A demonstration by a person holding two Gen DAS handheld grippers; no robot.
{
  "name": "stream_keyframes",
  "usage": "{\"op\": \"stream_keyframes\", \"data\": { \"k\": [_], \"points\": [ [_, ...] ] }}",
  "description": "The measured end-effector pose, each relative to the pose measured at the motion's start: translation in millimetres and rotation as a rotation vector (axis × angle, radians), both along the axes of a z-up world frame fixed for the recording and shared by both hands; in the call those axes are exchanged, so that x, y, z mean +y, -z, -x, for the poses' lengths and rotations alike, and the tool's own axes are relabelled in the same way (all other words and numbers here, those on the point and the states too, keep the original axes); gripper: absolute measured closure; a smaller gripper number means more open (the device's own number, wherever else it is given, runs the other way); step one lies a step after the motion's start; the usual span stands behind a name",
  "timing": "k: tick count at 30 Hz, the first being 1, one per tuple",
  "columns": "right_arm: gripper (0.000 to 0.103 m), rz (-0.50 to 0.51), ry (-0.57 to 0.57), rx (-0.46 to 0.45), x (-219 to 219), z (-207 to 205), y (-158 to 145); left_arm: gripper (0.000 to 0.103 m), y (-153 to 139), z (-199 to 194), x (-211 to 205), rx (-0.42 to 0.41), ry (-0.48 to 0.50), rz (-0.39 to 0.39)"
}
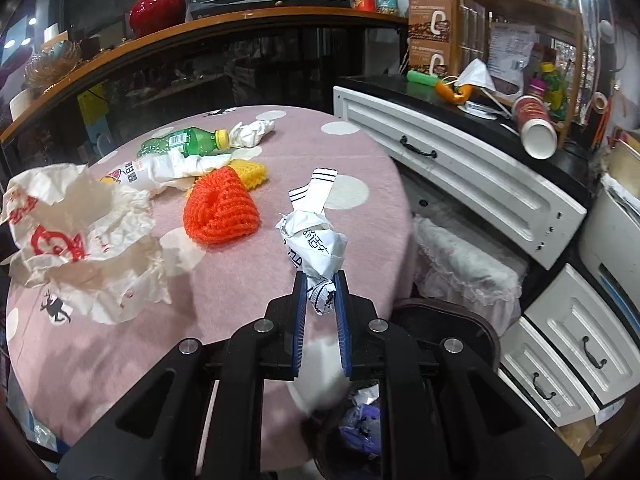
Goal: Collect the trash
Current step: 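Carry the red-print bag into the bin and open the left tool while the right tool carries the paper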
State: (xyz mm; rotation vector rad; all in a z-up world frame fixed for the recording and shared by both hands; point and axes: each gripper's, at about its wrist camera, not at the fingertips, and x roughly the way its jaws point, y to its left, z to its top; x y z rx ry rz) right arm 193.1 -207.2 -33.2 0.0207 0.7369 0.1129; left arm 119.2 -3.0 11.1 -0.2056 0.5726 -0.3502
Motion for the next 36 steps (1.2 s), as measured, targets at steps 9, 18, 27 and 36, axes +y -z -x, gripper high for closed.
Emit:
{"op": "stream_keyframes", "data": {
  "k": [9,18,27,36],
  "points": [
    [0.088,0.013,0.080,0.000,-45.9,41.4,1.0,0.092,-6.1,10.7,-49.0,-0.025,0.112,-0.012],
    [0.088,-0.009,0.198,0.055,-99.1,67.5,24.3,0.092,-6.3,19.9,-108.6,-0.049,0.237,-0.058],
    [0.088,-0.047,0.326,0.071,-149.9,87.3,36.9,0.092,30.1,7.5,-177.2,0.057,0.379,-0.129],
    [0.088,-0.052,0.373,0.087,-168.3,92.6,49.8,0.092,93.7,-10.0,-231.4,0.199,0.491,-0.251]
  ]
}}
